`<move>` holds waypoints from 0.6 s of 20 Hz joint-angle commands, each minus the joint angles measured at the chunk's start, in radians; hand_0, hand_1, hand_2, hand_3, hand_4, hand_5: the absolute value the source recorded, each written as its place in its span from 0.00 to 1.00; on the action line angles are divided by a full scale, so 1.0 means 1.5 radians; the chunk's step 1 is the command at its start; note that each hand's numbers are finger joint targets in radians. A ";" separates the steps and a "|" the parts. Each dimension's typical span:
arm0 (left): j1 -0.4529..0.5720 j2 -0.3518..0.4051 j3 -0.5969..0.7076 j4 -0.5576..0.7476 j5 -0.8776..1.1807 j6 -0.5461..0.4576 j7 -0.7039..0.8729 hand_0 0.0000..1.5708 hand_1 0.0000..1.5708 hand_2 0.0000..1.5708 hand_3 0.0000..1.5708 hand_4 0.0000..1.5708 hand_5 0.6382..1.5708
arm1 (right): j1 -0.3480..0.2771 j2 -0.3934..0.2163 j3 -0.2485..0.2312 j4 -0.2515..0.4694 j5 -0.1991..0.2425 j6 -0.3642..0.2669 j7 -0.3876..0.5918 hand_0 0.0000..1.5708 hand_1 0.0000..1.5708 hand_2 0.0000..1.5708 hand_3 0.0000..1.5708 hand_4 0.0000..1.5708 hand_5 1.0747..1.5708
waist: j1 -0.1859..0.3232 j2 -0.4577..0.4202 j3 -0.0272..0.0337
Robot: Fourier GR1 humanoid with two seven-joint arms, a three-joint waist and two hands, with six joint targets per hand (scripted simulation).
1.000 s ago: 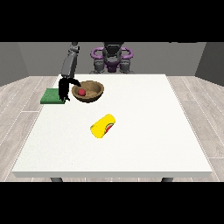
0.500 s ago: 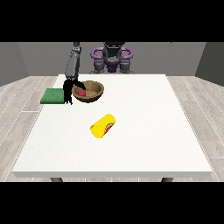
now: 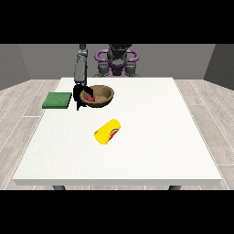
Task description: Pick the cup and pour the ball into the bowl, then pick the bowl and place it on the pad
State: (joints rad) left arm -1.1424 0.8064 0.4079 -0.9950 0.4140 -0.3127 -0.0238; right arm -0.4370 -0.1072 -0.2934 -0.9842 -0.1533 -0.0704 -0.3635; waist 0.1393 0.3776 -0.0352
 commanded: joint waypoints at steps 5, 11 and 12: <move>0.001 0.008 0.008 0.048 0.007 -0.010 0.004 0.00 0.00 0.00 0.00 0.00 0.98 | 0.018 -0.052 0.062 0.009 0.124 -0.103 0.144 1.00 1.00 1.00 1.00 0.75 0.78 | -0.006 -0.015 0.0220; 0.089 0.007 0.028 0.144 -0.020 -0.023 -0.072 0.00 0.00 0.00 0.00 0.00 0.97 | -0.054 -0.141 0.108 -0.105 0.146 -0.055 0.424 1.00 1.00 1.00 1.00 0.80 0.78 | -0.061 -0.107 0.0203; 0.096 0.027 0.033 0.157 -0.028 -0.030 -0.089 0.00 0.00 0.00 0.00 0.00 0.97 | -0.062 -0.133 0.117 -0.119 0.151 -0.057 0.426 1.00 1.00 1.00 1.00 0.80 0.80 | -0.082 -0.094 0.0216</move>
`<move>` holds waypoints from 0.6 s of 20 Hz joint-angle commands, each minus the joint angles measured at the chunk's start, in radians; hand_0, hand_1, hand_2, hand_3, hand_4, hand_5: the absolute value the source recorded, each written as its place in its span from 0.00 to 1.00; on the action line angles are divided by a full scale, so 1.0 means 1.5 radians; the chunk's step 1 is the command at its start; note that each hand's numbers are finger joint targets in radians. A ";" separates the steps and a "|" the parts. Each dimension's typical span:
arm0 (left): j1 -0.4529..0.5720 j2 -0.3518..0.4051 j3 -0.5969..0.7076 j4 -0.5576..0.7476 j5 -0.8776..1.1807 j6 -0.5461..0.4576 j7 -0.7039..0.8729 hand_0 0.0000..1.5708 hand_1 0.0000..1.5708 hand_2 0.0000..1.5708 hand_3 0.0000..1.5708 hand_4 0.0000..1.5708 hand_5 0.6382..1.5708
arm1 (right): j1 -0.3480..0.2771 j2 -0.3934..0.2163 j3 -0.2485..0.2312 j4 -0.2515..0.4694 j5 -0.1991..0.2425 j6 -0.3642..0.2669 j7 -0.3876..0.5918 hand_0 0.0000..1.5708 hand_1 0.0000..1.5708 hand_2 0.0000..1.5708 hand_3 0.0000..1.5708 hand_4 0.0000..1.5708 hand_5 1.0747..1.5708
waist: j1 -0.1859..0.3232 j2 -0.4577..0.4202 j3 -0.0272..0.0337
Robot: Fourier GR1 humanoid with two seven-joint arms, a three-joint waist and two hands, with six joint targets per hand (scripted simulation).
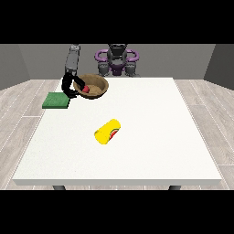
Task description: Pick the cup and pour the ball into the bowl, then pick the bowl and place it on the pad
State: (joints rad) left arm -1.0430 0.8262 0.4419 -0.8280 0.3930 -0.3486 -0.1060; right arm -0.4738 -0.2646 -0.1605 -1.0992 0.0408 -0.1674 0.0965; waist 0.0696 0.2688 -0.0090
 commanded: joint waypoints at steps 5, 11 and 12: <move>0.074 0.036 0.035 0.055 0.000 -0.036 -0.078 0.00 0.00 0.00 0.00 0.00 0.97 | -0.041 -0.057 -0.013 -0.009 -0.025 0.065 0.114 1.00 1.00 1.00 1.00 0.82 0.82 | -0.044 0.000 0.0058; 0.050 0.049 0.023 0.029 -0.006 -0.007 -0.061 0.00 0.00 0.00 0.00 0.00 0.96 | -0.071 -0.100 -0.018 0.056 0.006 0.083 0.057 1.00 1.00 1.00 1.00 0.83 0.90 | -0.051 0.026 0.0064; 0.033 0.087 0.036 0.035 0.004 -0.028 -0.052 0.00 0.00 0.00 0.00 0.00 0.96 | -0.080 -0.125 -0.043 0.071 -0.004 0.091 0.032 1.00 1.00 1.00 1.00 0.83 0.90 | -0.050 0.051 0.0065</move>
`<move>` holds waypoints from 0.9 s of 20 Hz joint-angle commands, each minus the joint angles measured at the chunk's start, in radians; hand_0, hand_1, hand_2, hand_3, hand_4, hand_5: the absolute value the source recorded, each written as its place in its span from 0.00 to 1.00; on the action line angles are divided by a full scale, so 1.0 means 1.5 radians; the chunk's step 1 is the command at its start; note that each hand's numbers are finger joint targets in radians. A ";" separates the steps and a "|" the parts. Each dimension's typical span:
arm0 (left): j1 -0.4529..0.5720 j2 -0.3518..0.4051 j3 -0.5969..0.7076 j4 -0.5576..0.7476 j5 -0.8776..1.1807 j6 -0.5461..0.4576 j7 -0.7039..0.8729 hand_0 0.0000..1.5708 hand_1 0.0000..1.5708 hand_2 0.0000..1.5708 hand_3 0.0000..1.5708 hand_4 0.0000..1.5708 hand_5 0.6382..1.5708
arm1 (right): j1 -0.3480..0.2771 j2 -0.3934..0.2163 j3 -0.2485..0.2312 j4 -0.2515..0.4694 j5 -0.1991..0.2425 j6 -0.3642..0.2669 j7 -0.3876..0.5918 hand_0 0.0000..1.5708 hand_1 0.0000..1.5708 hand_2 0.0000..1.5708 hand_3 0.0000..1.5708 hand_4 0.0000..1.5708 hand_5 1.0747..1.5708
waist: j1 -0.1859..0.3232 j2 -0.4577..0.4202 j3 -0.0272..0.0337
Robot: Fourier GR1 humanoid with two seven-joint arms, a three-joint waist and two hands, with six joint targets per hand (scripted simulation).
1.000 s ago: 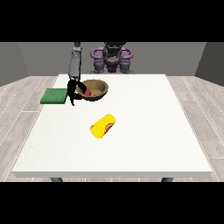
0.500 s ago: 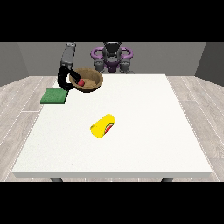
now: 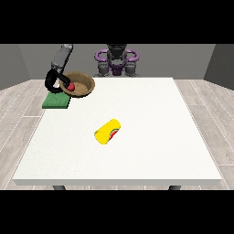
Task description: Pick the cup and pour the ball into the bowl, then pick the bowl and place it on the pad
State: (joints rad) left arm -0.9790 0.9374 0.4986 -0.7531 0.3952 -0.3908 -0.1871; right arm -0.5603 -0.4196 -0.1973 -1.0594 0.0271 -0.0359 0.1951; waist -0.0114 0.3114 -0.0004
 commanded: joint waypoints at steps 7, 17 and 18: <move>0.017 -0.019 -0.002 -0.053 0.012 0.034 0.001 0.00 0.00 0.00 0.00 0.00 0.96 | -0.017 -0.074 -0.070 0.134 -0.023 0.060 -0.131 1.00 1.00 1.00 1.00 0.83 0.92 | 0.003 0.022 0.0013; -0.013 0.034 0.008 -0.113 0.039 0.033 0.039 0.00 0.00 0.00 0.00 0.10 0.96 | -0.078 -0.158 -0.136 0.276 -0.057 0.129 -0.217 1.00 1.00 1.00 0.45 0.82 0.96 | 0.024 0.101 0.0017; -0.025 0.028 -0.007 -0.141 0.046 0.042 0.086 0.00 0.00 0.00 0.00 0.08 0.96 | -0.073 -0.163 -0.127 0.290 -0.032 0.105 -0.241 1.00 1.00 1.00 0.37 0.83 0.96 | 0.021 0.085 0.0023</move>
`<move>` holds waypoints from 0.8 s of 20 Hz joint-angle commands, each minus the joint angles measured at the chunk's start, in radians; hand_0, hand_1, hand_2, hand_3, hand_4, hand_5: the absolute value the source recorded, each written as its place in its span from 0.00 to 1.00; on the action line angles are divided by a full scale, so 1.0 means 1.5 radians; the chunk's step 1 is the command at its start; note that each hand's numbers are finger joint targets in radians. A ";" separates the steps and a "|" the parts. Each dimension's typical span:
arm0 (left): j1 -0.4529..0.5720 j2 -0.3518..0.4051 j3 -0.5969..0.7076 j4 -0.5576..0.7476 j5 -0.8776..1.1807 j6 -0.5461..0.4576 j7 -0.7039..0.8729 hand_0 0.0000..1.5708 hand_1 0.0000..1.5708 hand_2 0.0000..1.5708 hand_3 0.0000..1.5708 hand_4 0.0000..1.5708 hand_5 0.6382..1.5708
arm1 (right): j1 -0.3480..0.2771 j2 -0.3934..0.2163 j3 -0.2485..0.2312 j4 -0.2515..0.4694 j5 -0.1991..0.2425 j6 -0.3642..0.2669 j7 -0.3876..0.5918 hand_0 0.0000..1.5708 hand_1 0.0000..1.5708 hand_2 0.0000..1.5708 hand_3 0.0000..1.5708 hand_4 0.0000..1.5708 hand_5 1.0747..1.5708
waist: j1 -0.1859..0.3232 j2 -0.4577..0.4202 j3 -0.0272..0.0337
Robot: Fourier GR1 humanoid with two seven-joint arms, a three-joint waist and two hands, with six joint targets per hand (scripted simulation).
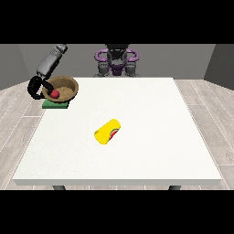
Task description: Pick the cup and pour the ball into the bowl, then pick the bowl and place it on the pad
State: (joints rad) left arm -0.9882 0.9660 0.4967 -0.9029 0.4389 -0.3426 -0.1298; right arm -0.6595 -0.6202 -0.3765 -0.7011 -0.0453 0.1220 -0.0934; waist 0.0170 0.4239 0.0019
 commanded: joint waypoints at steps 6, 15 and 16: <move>-0.026 0.028 0.010 -0.103 0.047 0.033 0.087 0.00 0.00 0.00 0.00 0.00 0.95 | -0.044 -0.082 -0.040 0.130 0.002 0.032 -0.084 1.00 1.00 1.00 0.37 0.79 0.98 | 0.015 0.044 0.0007; 0.042 -0.034 -0.021 -0.070 0.028 0.021 0.038 0.00 0.00 0.00 0.00 0.00 0.96 | -0.064 -0.074 0.000 0.114 0.021 0.044 -0.005 1.00 1.00 1.00 0.76 0.79 1.00 | 0.017 -0.041 -0.0012; 0.048 -0.026 -0.019 -0.042 0.014 0.016 0.017 0.00 0.00 0.00 0.00 0.00 0.96 | -0.062 -0.066 0.013 0.095 0.025 0.056 0.004 1.00 1.00 1.00 0.83 0.79 1.00 | 0.005 -0.050 -0.0015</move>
State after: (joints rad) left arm -0.9460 0.9438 0.4844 -1.0032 0.4806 -0.3048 -0.0692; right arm -0.7429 -0.7507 -0.3897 -0.5360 -0.0227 0.2106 -0.1356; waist 0.0273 0.3964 0.0004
